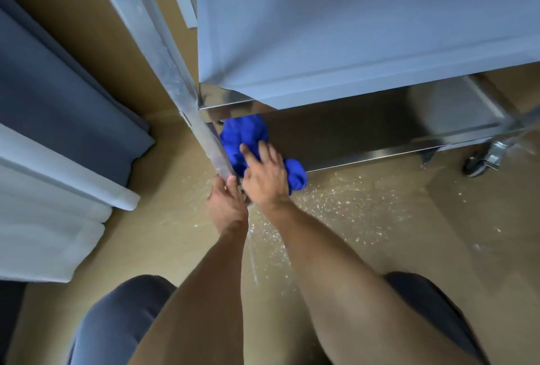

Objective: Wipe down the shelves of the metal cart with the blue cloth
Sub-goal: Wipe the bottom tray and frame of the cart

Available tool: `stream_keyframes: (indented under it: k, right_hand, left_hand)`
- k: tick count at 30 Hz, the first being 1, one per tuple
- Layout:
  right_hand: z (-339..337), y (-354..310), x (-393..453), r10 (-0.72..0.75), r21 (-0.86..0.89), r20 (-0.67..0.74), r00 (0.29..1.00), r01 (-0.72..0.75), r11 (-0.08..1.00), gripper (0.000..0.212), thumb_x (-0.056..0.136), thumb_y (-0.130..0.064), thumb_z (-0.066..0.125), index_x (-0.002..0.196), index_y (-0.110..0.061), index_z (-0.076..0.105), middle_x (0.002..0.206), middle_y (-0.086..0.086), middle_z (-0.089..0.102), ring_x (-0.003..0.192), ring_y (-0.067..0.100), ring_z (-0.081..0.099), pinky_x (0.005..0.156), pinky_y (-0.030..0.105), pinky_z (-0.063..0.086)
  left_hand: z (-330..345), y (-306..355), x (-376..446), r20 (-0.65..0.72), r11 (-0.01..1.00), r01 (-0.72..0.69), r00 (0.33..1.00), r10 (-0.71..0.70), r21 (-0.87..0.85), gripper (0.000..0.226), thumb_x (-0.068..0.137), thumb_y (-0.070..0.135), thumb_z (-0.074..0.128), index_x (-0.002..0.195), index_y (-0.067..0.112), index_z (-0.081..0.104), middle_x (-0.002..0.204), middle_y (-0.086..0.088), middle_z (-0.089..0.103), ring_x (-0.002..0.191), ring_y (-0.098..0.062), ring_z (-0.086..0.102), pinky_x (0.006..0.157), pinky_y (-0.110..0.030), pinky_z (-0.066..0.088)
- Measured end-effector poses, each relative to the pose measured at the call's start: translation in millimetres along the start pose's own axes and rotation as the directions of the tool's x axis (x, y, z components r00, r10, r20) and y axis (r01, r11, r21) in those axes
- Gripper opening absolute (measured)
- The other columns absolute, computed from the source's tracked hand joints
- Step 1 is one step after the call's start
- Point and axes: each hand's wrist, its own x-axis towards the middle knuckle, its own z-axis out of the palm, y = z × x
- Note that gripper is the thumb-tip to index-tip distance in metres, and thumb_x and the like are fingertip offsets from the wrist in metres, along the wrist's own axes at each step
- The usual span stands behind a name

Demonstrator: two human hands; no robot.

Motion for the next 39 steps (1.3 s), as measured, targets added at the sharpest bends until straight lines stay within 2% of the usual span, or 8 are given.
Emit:
stream_keyframes:
  k: [6, 10, 14, 18, 24, 28, 34, 39]
  right_hand:
    - [-6, 29, -14, -0.125, -0.17, -0.003, 0.992, 0.122, 0.978, 0.053, 0.088, -0.022, 0.051, 0.141, -0.025, 0.049, 0.139, 0.014, 0.049, 0.13, 0.034, 0.043, 0.103, 0.046, 0.038]
    - [-40, 97, -10, 0.112, -0.247, -0.11, 0.988, -0.136, 0.959, 0.062, 0.089, -0.018, 0.05, 0.149, -0.03, 0.037, 0.151, 0.011, 0.038, 0.141, 0.031, 0.033, 0.109, 0.043, 0.032]
    - [-87, 179, -6, 0.449, -0.164, -0.293, 0.844, -0.507, 0.846, 0.067, 0.089, -0.022, 0.051, 0.153, -0.024, 0.031, 0.154, 0.02, 0.03, 0.145, 0.037, 0.024, 0.116, 0.043, 0.024]
    - [-91, 170, 9, 0.573, -0.104, -0.252, 0.78, -0.61, 0.786, 0.059, 0.096, -0.03, 0.034, 0.154, -0.022, 0.03, 0.156, 0.022, 0.025, 0.145, 0.037, 0.021, 0.117, 0.044, 0.019]
    - [-28, 63, -5, 0.114, -0.134, -0.119, 0.986, -0.13, 0.982, 0.066, 0.076, -0.025, 0.033, 0.137, -0.019, 0.057, 0.138, 0.023, 0.05, 0.128, 0.041, 0.047, 0.101, 0.049, 0.043]
    - [-2, 15, -22, -0.163, -0.086, 0.029, 0.986, 0.165, 0.983, 0.054, 0.084, -0.021, 0.043, 0.136, -0.02, 0.058, 0.141, 0.022, 0.05, 0.133, 0.04, 0.044, 0.106, 0.05, 0.037]
    - [-2, 40, -27, -0.204, -0.037, -0.079, 0.976, 0.202, 0.979, 0.064, 0.074, -0.004, 0.056, 0.136, -0.022, 0.057, 0.149, 0.021, 0.042, 0.138, 0.04, 0.038, 0.107, 0.05, 0.039]
    - [-16, 71, -33, 0.093, 0.066, -0.253, 0.963, -0.078, 0.995, 0.072, 0.069, -0.006, 0.044, 0.137, -0.025, 0.058, 0.153, 0.016, 0.039, 0.143, 0.038, 0.031, 0.114, 0.049, 0.028]
  left_hand:
    - [-1, -4, -5, -0.041, 0.99, -0.084, 0.996, 0.08, -0.109, 0.044, 0.095, 0.042, 0.034, 0.1, 0.01, 0.063, 0.077, -0.006, 0.062, 0.069, -0.026, 0.053, 0.064, -0.03, 0.035]
    - [0, -7, -2, -0.006, 0.995, -0.078, 0.997, 0.078, -0.066, 0.033, 0.102, 0.035, 0.041, 0.1, 0.009, 0.063, 0.076, -0.003, 0.057, 0.067, -0.026, 0.049, 0.063, -0.031, 0.034]
    - [5, -7, -3, -0.039, 0.996, -0.072, 0.997, 0.07, -0.053, 0.028, 0.103, 0.029, 0.042, 0.099, 0.011, 0.063, 0.074, -0.003, 0.054, 0.066, -0.025, 0.047, 0.062, -0.03, 0.031]
    - [15, -12, -2, -0.08, 0.997, -0.053, 0.996, 0.048, -0.063, 0.028, 0.103, 0.029, 0.043, 0.1, 0.009, 0.063, 0.084, -0.014, 0.064, 0.072, -0.033, 0.055, 0.062, -0.03, 0.031]
    - [17, -7, -2, -0.078, 0.995, 0.035, 0.996, -0.042, -0.098, 0.033, 0.102, 0.032, 0.042, 0.101, 0.009, 0.064, 0.086, -0.017, 0.066, 0.075, -0.033, 0.058, 0.063, -0.031, 0.032]
    - [7, -9, -1, -0.068, 0.982, 0.005, 0.998, -0.018, -0.187, 0.052, 0.092, 0.049, 0.037, 0.092, 0.007, 0.068, 0.075, -0.009, 0.063, 0.068, -0.024, 0.049, 0.062, -0.027, 0.029]
    - [9, 0, -10, -0.11, 0.985, 0.029, 0.993, -0.048, -0.17, 0.047, 0.093, 0.046, 0.036, 0.094, 0.011, 0.067, 0.075, -0.005, 0.062, 0.075, -0.031, 0.058, 0.064, -0.028, 0.033]
    - [39, 39, -25, -0.161, 0.954, 0.299, 0.94, -0.301, -0.033, 0.042, 0.102, 0.04, 0.033, 0.131, 0.013, 0.048, 0.126, -0.013, 0.051, 0.109, -0.037, 0.053, 0.078, -0.039, 0.038]
